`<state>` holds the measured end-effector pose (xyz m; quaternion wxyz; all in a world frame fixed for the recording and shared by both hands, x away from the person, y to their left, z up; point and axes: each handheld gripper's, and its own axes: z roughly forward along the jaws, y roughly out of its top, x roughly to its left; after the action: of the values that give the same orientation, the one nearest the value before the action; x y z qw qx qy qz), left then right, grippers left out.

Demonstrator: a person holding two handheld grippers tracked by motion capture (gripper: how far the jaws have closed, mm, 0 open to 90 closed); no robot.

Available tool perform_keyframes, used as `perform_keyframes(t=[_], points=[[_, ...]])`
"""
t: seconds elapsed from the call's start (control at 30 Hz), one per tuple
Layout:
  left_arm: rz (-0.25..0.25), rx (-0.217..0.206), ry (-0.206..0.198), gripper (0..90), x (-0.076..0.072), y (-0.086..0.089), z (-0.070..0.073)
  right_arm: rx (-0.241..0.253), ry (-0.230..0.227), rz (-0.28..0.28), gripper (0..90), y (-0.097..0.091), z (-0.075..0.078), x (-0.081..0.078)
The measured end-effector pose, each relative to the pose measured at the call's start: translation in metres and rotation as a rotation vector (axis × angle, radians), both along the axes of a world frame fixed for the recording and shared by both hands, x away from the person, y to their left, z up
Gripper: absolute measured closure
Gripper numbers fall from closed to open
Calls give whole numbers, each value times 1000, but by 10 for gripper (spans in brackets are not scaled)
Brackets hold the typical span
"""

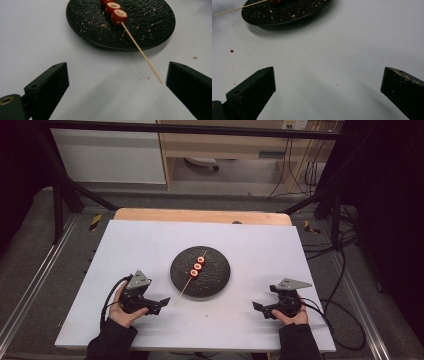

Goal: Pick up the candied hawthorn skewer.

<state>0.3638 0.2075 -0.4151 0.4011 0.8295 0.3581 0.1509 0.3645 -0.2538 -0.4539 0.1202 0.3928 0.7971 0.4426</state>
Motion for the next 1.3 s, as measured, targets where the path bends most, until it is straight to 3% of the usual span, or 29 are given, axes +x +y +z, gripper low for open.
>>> perform_keyframes(t=[0.37,0.5,0.67,0.97,1.3], points=[[21,41,30,99,19,-36,10,2,-2,-3,6,0,0,0],[31,70,36,168,27,-51,9,-1,-4,0,7,0,0,0],[40,92,78,317,39,-68,3,0,-5,-1,7,0,0,0],[68,147,127,590,49,-83,-7,0,-3,0,8,0,0,0],[75,190,112,793,48,-95,-11,2,0,2,9,0,0,0]])
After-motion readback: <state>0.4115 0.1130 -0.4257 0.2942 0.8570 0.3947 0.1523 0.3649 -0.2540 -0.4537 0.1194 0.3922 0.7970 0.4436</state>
